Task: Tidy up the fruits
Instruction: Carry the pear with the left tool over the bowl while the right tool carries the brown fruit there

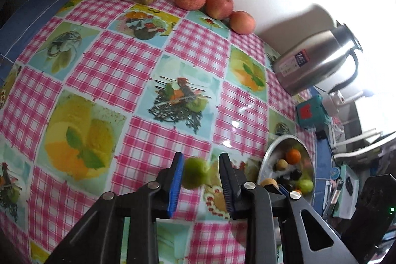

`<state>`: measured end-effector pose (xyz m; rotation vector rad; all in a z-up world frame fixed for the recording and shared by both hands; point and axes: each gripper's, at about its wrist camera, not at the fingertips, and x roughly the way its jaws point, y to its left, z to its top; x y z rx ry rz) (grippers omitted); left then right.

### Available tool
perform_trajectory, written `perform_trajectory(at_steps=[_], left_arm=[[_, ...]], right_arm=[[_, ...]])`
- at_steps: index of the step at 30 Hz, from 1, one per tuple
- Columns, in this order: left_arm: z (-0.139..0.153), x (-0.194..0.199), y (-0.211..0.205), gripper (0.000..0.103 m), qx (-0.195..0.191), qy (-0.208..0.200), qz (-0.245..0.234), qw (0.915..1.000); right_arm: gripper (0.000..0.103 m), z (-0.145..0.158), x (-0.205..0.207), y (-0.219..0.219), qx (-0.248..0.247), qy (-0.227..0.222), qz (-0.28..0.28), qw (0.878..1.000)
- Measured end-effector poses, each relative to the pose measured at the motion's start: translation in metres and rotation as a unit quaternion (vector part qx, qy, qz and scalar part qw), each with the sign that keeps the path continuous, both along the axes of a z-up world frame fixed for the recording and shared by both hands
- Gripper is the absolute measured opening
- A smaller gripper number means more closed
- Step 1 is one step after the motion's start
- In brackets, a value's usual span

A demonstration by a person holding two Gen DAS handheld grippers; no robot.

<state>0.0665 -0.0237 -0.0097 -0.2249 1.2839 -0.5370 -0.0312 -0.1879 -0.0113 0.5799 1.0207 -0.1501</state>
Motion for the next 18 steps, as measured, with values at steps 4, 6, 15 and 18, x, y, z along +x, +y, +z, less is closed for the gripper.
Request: perform_trajectory(at_steps=[4,6,15,18], left_arm=[[0.004,-0.010,-0.011,0.031,0.011,-0.018,-0.021,0.9996],[-0.003,-0.008,-0.014,0.031,0.017,-0.017,-0.020,0.9995],[-0.034,0.004,-0.029,0.056,0.010,0.005,-0.022,0.9997],[-0.045,0.004,-0.039,0.057,0.030,0.011,-0.034,0.9989]], right_arm=[[0.027,0.003,-0.014,-0.003,0.004,-0.002,-0.009,1.000],[0.027,0.002,-0.019,-0.004,0.006,-0.001,-0.010,1.000],[0.027,0.001,-0.024,-0.017,0.016,-0.002,-0.026,1.000],[0.027,-0.003,-0.024,-0.023,0.016,0.004,-0.032,0.999]])
